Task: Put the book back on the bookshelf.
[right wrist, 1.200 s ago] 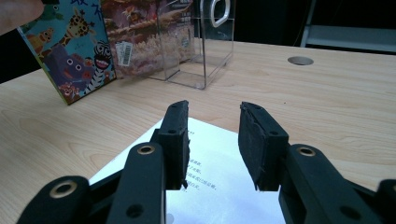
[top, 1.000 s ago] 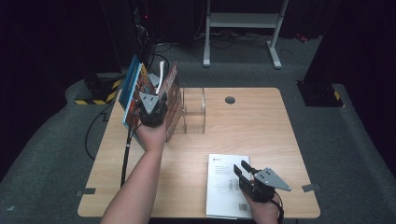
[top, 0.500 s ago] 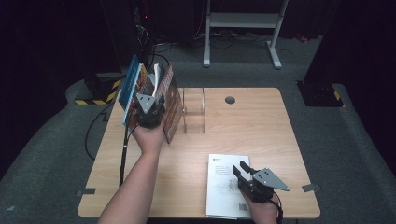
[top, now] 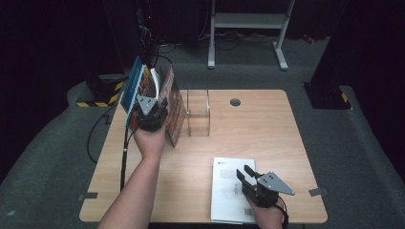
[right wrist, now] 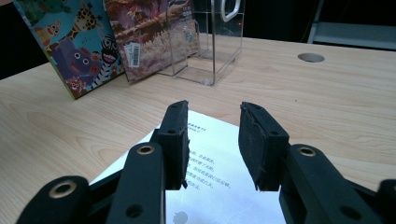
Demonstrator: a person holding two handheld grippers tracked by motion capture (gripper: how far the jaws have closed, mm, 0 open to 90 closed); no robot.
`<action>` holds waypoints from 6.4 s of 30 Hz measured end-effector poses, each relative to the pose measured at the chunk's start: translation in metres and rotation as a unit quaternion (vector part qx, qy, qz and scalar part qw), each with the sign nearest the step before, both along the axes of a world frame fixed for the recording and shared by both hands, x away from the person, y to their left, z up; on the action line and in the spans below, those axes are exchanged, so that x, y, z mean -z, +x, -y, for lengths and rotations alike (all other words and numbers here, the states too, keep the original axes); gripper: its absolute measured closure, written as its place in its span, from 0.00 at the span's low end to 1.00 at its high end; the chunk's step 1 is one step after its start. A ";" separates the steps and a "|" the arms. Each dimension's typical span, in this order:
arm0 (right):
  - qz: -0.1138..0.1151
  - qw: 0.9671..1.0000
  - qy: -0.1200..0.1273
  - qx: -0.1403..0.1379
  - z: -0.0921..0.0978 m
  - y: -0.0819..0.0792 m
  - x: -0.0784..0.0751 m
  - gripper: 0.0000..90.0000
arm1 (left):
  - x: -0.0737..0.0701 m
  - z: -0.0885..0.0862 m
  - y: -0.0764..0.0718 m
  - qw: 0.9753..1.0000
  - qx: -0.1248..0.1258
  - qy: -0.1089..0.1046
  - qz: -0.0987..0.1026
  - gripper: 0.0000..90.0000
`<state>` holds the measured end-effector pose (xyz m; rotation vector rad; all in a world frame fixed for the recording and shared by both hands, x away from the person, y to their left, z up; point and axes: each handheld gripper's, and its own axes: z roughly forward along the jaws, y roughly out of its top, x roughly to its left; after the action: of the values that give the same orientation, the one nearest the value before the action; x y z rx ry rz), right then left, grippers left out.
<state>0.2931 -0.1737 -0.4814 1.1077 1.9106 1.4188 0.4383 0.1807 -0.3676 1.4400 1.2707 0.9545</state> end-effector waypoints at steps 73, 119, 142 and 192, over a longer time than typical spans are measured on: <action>-0.002 1.000 -0.005 -0.009 -0.008 -0.002 0.001 0.69 | 0.010 -0.014 -0.052 0.999 0.044 0.015 0.002 0.78; -0.016 0.999 -0.034 -0.004 -0.003 0.001 0.004 0.68 | 0.110 0.019 -0.117 0.976 0.193 0.039 -0.091 0.59; -0.100 0.993 -0.043 0.046 0.027 -0.017 0.013 0.40 | 0.140 0.069 -0.137 0.947 0.292 -0.014 -0.132 0.42; -0.196 0.980 -0.001 0.031 0.022 -0.009 0.030 0.19 | 0.153 0.108 -0.139 0.930 0.341 0.001 -0.134 0.46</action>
<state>0.2841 -0.1957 -0.5109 1.5232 2.1164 1.2300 0.2992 0.0724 -0.5203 1.8777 0.8343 0.2946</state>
